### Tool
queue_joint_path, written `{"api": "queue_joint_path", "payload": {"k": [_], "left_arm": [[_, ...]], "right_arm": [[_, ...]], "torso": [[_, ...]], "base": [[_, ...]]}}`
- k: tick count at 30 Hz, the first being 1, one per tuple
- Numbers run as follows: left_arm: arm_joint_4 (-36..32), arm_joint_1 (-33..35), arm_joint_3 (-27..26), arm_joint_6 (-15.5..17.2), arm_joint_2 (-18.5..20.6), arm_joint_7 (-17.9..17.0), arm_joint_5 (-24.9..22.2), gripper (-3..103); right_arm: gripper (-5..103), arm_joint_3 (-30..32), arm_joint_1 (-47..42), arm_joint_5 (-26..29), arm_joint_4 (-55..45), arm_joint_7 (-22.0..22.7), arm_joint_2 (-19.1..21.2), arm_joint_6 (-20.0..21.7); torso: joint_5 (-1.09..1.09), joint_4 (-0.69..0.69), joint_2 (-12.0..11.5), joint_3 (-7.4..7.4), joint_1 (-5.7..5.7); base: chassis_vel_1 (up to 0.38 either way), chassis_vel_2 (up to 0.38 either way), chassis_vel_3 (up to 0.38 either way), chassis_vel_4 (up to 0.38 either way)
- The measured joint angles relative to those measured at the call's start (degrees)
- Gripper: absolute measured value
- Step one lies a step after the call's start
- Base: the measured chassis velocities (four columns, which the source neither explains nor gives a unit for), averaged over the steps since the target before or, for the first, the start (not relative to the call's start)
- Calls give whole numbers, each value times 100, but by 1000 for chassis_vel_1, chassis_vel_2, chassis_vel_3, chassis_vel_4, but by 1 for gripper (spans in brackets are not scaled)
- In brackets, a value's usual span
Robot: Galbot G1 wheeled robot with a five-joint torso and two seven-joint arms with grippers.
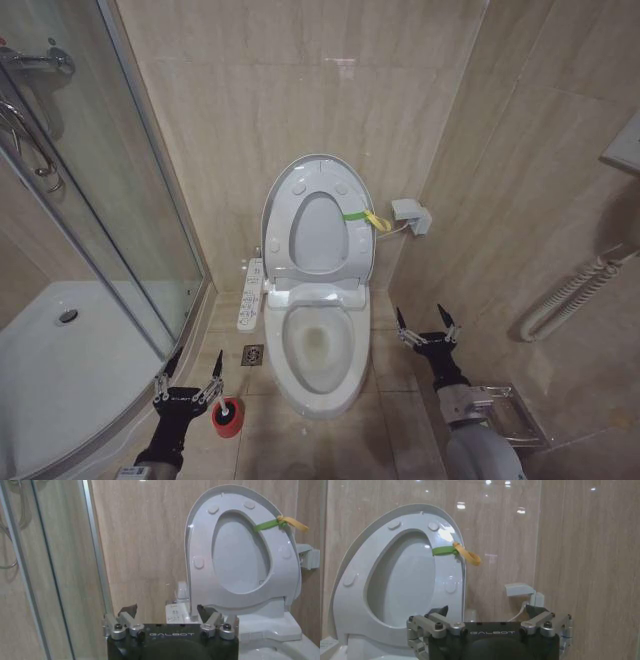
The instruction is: Open the toilet lid, clean the toilet bowl with a toilet brush, close the toilet lid, and flush.
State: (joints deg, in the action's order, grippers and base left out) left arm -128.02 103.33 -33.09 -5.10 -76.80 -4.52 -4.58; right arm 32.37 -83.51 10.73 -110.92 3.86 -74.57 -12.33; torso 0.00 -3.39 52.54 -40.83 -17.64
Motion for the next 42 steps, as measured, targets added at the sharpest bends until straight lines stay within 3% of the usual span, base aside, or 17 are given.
{"api": "queue_joint_path", "payload": {"k": [42], "left_arm": [[5,-1,7,-11,0,-22,1,82]], "right_arm": [[100,0,0,0,0,0,0,0]], "torso": [[0,0,0,0,0]], "base": [[0,0,0,0]]}}
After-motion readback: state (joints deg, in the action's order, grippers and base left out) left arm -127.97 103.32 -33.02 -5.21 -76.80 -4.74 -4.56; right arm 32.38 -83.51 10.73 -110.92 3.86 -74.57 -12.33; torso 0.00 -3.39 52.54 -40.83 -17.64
